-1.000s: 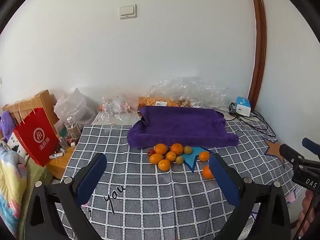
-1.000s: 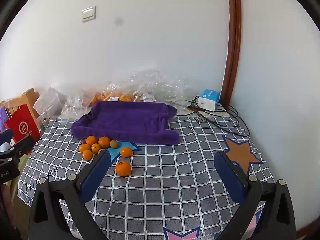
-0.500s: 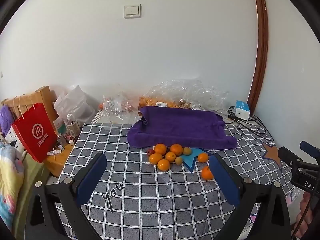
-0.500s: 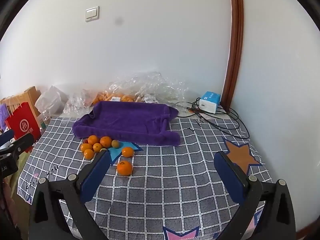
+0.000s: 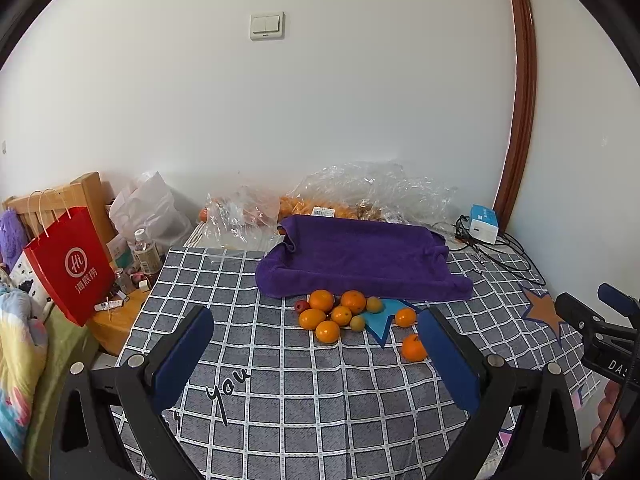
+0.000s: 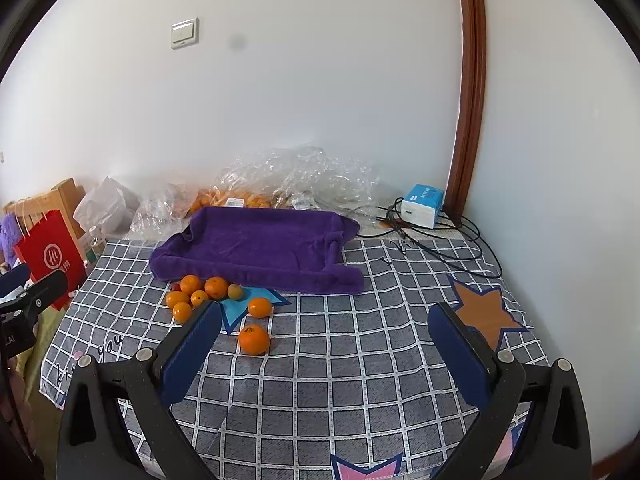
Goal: Organize fruits
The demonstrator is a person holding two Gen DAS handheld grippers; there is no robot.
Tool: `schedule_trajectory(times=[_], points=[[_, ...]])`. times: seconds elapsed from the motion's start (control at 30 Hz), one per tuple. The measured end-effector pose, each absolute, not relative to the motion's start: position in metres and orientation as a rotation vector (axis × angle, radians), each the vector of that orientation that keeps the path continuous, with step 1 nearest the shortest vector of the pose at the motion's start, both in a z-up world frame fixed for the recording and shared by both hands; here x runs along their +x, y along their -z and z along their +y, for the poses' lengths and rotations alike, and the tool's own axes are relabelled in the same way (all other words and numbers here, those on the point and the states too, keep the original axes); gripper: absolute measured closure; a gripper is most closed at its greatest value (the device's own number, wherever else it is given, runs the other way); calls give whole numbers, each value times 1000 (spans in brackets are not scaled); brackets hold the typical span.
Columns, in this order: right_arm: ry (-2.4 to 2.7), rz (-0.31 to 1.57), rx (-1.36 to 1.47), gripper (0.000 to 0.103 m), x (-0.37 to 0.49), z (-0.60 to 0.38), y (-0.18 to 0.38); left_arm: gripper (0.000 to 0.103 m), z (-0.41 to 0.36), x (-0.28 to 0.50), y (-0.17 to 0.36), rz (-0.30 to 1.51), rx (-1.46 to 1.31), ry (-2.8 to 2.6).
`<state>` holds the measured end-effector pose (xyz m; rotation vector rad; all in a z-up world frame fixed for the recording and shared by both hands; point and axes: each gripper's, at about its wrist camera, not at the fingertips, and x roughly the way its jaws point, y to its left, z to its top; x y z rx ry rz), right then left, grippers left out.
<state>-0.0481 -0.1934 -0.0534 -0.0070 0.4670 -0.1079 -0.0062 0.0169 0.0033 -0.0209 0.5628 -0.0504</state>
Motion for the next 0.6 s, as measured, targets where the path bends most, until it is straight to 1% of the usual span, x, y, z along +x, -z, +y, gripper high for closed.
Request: schedule_trajectory(times=[0.6], points=[[105,459,6,1,-51,-195,53,0,12,-11,-3,548,-15,63]])
